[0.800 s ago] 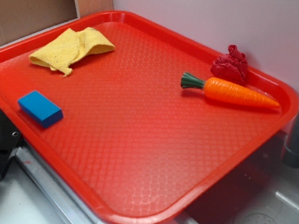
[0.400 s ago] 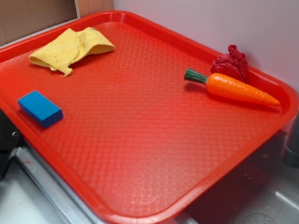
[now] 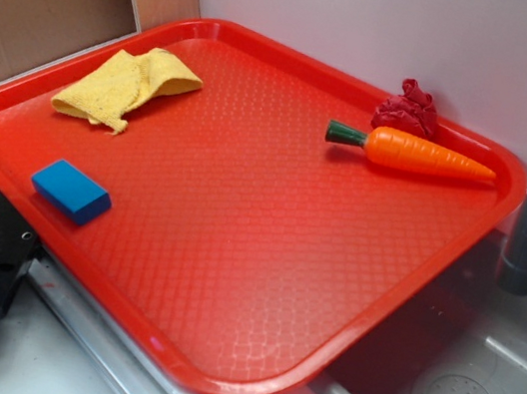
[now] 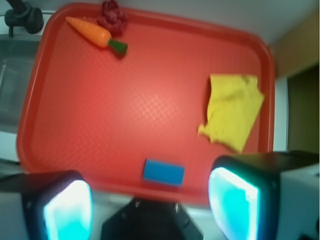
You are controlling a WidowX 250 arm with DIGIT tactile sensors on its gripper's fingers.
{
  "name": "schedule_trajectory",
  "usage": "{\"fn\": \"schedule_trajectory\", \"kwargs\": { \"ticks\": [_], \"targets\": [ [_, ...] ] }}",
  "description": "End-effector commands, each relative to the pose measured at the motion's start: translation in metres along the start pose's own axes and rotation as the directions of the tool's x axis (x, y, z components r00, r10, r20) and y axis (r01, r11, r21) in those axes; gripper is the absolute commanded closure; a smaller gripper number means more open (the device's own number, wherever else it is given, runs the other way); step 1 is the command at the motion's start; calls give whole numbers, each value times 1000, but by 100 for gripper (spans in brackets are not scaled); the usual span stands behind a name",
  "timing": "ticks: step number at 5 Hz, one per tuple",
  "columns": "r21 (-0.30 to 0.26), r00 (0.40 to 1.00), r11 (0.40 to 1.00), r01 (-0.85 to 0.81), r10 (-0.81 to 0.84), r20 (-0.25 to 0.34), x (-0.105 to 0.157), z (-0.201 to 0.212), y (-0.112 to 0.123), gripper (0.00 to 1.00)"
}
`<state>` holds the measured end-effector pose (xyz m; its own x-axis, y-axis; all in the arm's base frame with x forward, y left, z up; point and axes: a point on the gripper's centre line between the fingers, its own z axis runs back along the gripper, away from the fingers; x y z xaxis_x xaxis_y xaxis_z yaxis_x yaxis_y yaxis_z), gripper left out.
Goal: Grab the carrot.
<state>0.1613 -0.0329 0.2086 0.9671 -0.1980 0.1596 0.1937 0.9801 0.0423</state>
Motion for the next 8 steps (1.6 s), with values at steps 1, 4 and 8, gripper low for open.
{"fn": "schedule_trajectory", "kwargs": {
  "ticks": [1, 4, 8],
  "targets": [
    [39, 982, 987, 158, -161, 99, 51, -33, -19, 0],
    [26, 925, 951, 309, -306, 223, 127, -102, -52, 0],
    [4, 848, 864, 503, -494, 193, 179, -178, -84, 0]
  ]
}}
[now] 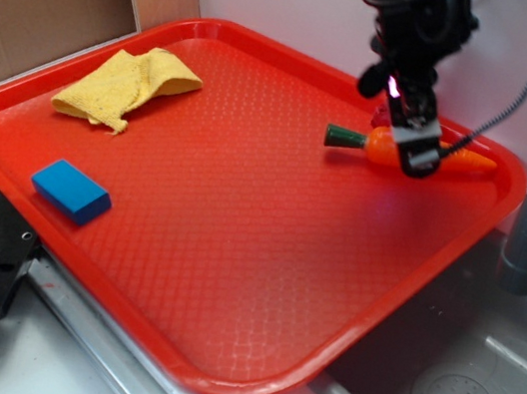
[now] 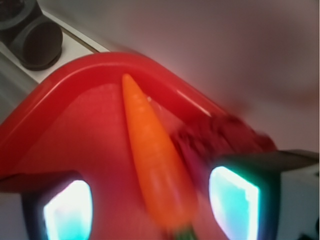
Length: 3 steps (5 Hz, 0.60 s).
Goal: Grab the carrot.
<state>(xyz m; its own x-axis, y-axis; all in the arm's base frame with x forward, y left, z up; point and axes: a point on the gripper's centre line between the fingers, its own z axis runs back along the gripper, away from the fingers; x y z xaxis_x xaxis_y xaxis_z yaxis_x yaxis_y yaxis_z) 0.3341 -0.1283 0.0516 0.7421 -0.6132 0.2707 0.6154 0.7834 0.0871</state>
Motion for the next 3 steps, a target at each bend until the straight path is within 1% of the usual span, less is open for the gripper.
{"fn": "schedule_trajectory", "kwargs": {
  "ticks": [1, 2, 3],
  "targets": [
    [-26, 997, 997, 75, -75, 26, 25, -17, -7, 0],
    [-86, 997, 994, 74, -73, 21, 20, -26, -5, 0],
    [-94, 996, 991, 94, -95, 3, 16, -30, -16, 0]
  ]
}}
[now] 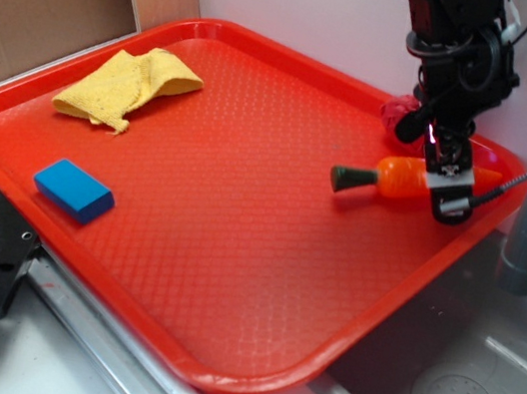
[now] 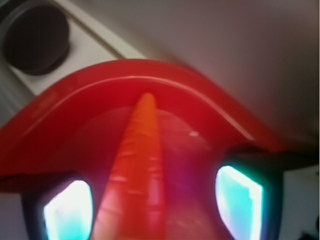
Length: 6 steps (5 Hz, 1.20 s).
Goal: Grab the carrot.
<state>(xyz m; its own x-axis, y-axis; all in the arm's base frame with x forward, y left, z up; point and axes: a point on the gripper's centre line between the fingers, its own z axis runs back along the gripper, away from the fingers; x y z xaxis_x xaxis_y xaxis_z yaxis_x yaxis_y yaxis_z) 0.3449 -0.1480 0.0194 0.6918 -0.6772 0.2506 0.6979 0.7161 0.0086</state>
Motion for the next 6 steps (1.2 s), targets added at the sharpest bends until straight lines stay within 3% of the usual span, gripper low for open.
{"fn": "schedule_trajectory", "kwargs": {
  "ticks": [1, 2, 4, 5, 6],
  "targets": [
    [-14, 1000, 1000, -14, 14, -4, -3, 3, -10, 96],
    [-21, 999, 999, -34, 33, -7, -6, 6, -10, 100],
    [-2, 975, 978, -208, 207, -84, -15, 40, -1, 100],
    [76, 947, 948, -309, 314, -73, -23, 94, 4, 100],
    [151, 888, 889, -431, 448, -104, -39, 142, 9, 100]
  ]
}}
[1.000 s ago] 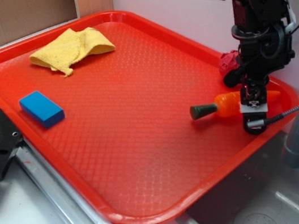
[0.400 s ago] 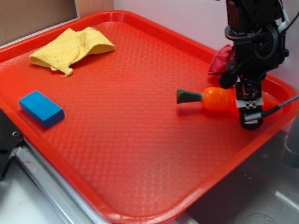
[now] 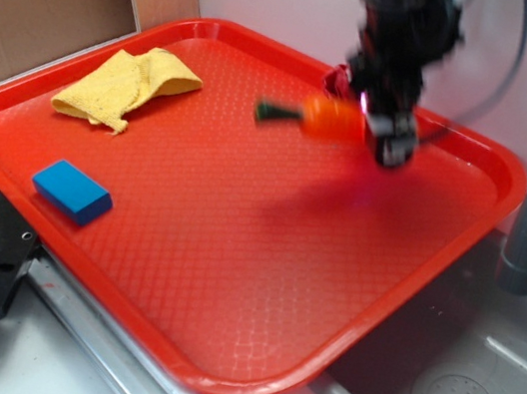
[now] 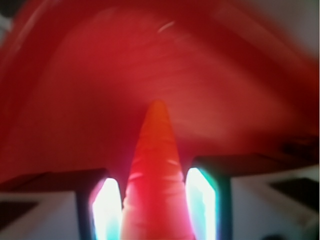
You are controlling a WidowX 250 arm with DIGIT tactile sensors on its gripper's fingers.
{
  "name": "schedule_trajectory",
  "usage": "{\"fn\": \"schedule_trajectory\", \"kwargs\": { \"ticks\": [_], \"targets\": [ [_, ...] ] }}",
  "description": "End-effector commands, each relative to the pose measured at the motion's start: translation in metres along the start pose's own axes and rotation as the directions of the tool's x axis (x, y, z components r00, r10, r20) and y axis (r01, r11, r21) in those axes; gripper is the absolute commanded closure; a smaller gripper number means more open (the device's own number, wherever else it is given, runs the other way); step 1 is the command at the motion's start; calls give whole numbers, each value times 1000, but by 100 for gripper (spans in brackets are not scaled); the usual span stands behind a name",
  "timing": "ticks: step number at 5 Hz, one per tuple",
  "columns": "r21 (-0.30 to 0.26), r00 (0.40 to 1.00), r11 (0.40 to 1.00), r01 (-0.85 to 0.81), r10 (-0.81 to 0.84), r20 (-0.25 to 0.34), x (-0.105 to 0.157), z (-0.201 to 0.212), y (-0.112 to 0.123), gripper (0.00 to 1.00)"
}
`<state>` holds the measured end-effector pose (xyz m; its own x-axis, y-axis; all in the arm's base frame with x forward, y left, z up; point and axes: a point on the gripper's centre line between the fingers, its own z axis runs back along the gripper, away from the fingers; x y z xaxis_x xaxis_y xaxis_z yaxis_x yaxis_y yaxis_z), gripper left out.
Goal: Grab the carrot.
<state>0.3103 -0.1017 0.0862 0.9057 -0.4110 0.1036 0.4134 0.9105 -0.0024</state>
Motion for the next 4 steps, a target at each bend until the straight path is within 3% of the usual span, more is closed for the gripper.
{"fn": "schedule_trajectory", "kwargs": {
  "ticks": [1, 2, 3, 4],
  "targets": [
    [71, 969, 967, -246, 248, -11, -31, 86, 20, 100],
    [102, 906, 904, -414, 420, -46, -58, 101, 37, 100],
    [122, 857, 853, -507, 514, -39, -84, 111, 41, 100],
    [136, 854, 849, -510, 519, -34, -95, 115, 37, 100]
  ]
}}
